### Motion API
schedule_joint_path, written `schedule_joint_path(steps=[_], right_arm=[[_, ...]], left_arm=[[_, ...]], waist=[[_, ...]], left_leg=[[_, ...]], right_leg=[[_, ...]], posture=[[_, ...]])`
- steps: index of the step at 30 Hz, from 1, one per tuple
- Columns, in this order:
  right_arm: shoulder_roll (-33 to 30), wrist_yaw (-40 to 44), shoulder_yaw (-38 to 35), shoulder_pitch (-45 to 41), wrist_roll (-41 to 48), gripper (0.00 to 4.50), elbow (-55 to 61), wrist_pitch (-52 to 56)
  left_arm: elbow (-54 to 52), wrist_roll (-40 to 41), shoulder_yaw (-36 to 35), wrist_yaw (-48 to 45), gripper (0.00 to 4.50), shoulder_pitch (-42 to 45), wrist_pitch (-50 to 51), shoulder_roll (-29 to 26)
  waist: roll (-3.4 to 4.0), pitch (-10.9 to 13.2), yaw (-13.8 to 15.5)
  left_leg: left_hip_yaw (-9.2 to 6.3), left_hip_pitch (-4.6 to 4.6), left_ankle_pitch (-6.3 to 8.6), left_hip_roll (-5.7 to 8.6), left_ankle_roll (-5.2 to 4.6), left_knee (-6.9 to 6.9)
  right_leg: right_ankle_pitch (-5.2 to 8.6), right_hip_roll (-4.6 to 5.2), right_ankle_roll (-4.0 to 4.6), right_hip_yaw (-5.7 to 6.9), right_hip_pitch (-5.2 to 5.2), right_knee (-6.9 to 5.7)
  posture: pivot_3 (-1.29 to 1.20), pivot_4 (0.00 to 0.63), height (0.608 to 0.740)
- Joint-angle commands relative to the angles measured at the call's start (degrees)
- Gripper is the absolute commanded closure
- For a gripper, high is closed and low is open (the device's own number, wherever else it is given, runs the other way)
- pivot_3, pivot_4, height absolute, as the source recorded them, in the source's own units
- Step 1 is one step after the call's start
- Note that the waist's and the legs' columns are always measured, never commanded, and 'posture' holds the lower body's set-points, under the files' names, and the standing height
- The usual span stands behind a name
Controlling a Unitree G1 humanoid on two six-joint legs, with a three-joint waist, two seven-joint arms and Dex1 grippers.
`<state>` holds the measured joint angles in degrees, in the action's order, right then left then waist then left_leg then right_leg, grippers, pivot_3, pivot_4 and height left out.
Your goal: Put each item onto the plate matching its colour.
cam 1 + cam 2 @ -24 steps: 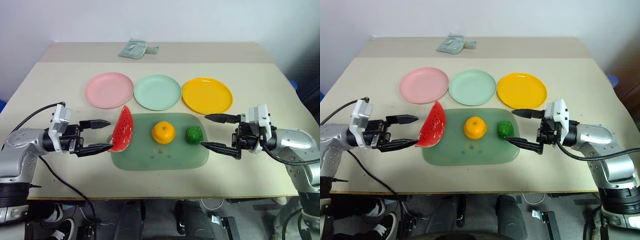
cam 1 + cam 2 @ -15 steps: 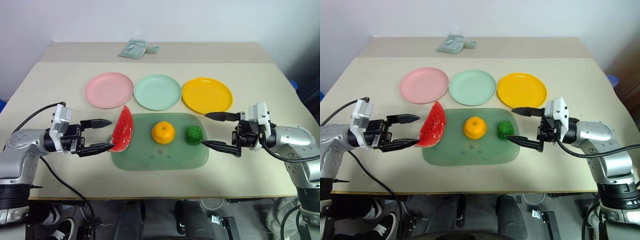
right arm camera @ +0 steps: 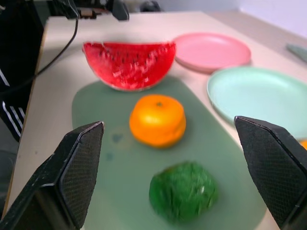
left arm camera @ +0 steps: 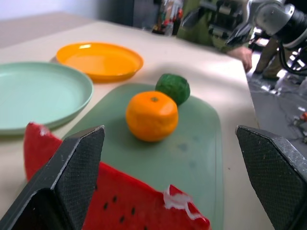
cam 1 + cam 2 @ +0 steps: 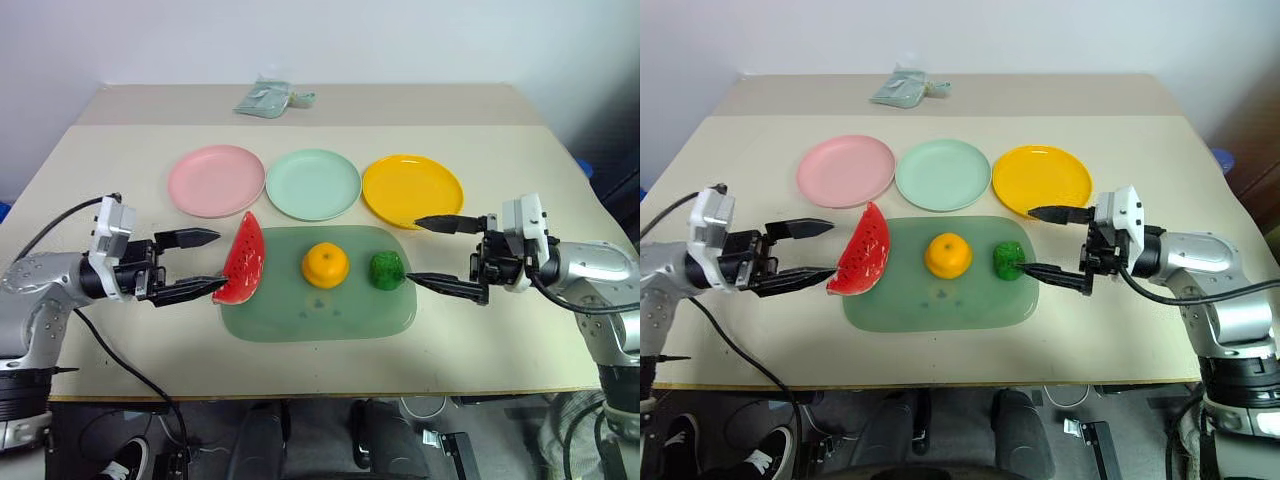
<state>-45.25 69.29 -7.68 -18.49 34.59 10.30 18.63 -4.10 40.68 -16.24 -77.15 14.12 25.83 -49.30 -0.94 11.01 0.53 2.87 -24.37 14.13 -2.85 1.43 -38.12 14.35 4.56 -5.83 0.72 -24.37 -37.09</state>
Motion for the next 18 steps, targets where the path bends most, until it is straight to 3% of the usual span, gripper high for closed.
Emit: schedule_joint_path(steps=[1,4,7,12,15,18], right_arm=[[0.87,1.73,1.4,-1.96,-1.27,0.06,-2.99,-1.95],[2.16,2.07,2.55,-3.76,-1.5,0.06,-4.24,-2.06],[3.07,3.15,3.92,-4.61,-2.49,0.06,-5.5,-2.82],[3.48,3.81,4.3,-6.25,-3.01,0.06,-7.26,-3.17],[3.73,3.89,4.31,-6.53,-3.15,0.06,-7.74,-3.41],[3.91,3.61,4.33,-6.57,-3.22,0.06,-7.43,-3.33]], left_arm=[[-7.22,1.6,-3.08,8.92,0.0,1.52,4.19,-0.43],[-12.03,4.68,-4.64,16.86,0.0,3.01,11.91,-1.68],[-19.49,3.0,-2.37,32.76,0.0,4.54,25.17,-2.69],[-27.51,0.16,3.08,56.82,0.0,12.3,43.78,6.36],[-30.55,0.18,2.61,64.78,0.0,15.99,51.75,13.8],[-31.89,-1.84,4.35,68.82,0.0,16.66,56.56,17.21]], waist=[[0.0,0.0,0.24],[-0.02,0.01,0.15],[-0.01,0.01,-0.02],[-0.03,0.01,0.25],[-0.06,0.01,0.15],[-0.05,0.0,-0.07]], left_leg=[[0.0,0.0,0.0,0.01,0.0,0.0],[-0.01,-0.01,0.0,0.03,0.0,-0.01],[-0.04,0.0,0.0,0.01,0.0,0.0],[-0.07,0.0,0.0,0.05,0.0,-0.04],[-0.09,-0.01,0.0,0.06,0.0,-0.06],[-0.11,0.01,-0.01,0.06,0.01,-0.05]], right_leg=[[0.0,0.02,0.0,0.0,0.0,0.01],[0.0,0.04,-0.01,0.0,0.02,0.01],[-0.01,0.01,-0.02,0.0,0.01,-0.01],[-0.02,0.02,-0.05,-0.02,0.07,-0.03],[-0.02,0.02,-0.05,-0.01,0.07,-0.02],[-0.02,0.0,-0.04,-0.01,0.06,-0.05]], posture=[[0.0,0.15,0.737],[0.0,0.15,0.737],[0.0,0.15,0.737],[0.0,0.15,0.737],[0.0,0.15,0.737],[0.0,0.15,0.737]])
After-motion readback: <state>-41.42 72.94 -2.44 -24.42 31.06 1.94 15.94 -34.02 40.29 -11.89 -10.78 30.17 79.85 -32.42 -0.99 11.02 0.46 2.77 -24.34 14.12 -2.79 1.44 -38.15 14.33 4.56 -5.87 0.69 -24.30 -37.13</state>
